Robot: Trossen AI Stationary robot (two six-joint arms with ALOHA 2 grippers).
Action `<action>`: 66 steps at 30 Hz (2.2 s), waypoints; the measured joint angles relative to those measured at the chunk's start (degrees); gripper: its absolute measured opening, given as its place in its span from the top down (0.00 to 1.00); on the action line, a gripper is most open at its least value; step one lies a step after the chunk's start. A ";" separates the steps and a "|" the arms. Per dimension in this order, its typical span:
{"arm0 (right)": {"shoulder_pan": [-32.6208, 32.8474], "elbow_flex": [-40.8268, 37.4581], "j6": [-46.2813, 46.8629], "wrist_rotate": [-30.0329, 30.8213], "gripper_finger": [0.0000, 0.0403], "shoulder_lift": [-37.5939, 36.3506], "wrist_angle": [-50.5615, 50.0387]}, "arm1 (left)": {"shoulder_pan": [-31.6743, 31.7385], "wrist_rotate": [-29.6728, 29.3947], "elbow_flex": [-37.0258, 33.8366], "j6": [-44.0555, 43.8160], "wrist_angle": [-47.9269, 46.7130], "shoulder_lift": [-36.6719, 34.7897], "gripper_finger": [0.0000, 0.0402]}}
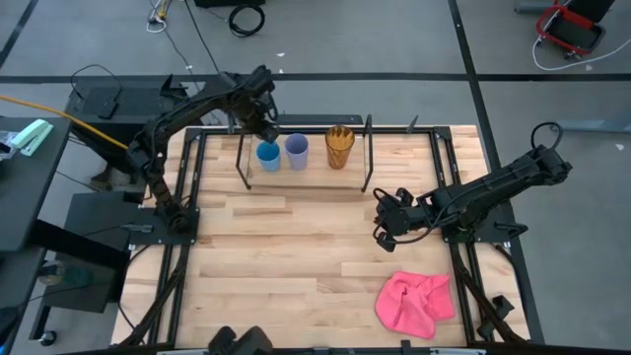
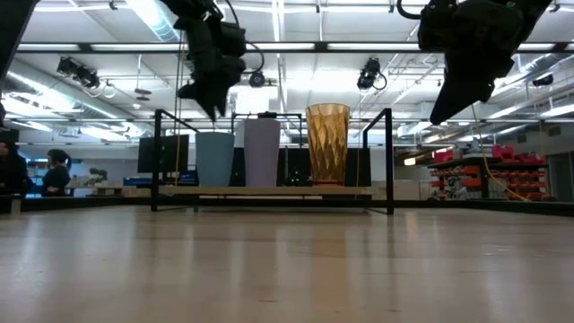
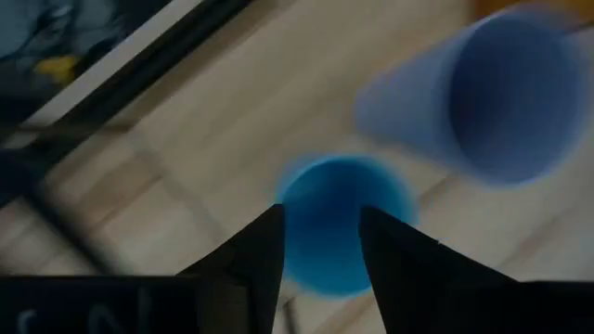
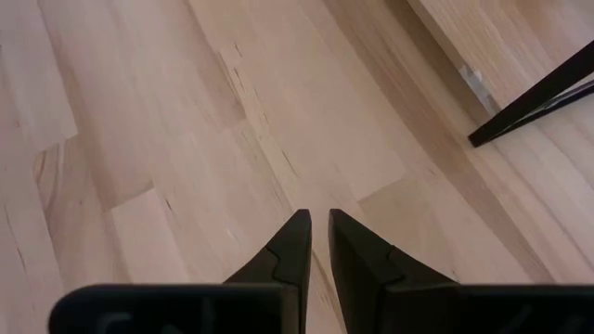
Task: Stack small to large cups/mugs on shelf
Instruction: Adjust the purple cup
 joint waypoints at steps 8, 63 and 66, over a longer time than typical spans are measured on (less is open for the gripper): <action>0.00 0.00 -0.33 0.00 0.88 0.00 0.45 | -3.70 3.21 0.00 -0.33 2.98 0.28 0.68; 2.43 0.00 1.27 -0.28 0.88 0.00 0.82 | -11.88 -11.55 -0.05 -0.58 4.38 3.21 0.83; 2.43 0.00 1.26 -0.28 0.88 0.00 0.85 | -11.70 -11.43 -0.06 -0.60 4.67 3.76 0.82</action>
